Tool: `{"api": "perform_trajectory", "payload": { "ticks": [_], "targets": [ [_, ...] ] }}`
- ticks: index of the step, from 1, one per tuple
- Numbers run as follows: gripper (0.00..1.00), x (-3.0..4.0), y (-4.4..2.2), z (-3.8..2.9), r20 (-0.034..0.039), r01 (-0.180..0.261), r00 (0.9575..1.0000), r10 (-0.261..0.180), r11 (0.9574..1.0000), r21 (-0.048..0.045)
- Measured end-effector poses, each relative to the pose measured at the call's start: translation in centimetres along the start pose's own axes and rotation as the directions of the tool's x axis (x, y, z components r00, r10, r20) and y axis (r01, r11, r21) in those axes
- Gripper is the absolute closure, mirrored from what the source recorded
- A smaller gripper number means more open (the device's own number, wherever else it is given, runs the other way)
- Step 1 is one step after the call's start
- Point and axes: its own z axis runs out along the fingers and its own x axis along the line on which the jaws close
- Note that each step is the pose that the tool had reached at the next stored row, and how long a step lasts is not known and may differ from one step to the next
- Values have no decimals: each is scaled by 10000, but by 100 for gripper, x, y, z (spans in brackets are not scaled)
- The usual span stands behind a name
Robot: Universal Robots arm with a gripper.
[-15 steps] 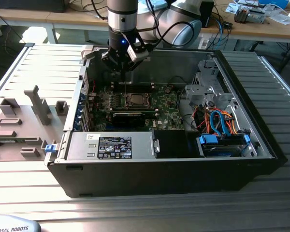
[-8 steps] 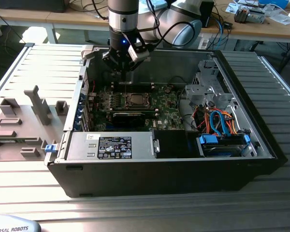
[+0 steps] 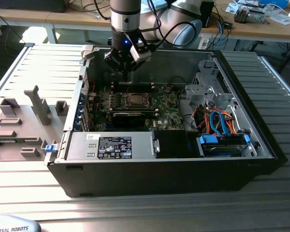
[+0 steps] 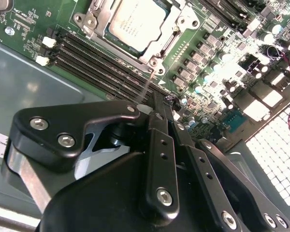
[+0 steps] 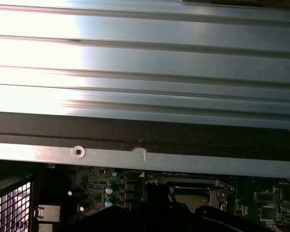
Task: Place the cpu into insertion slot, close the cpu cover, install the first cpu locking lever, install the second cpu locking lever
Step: 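Install the first cpu locking lever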
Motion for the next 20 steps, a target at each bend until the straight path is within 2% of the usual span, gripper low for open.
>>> {"api": "perform_trajectory", "payload": {
  "ticks": [20],
  "targets": [
    [89, -68, -4, 9, -1, 0, 10000, 0, 10000, 1]
  ]
}}
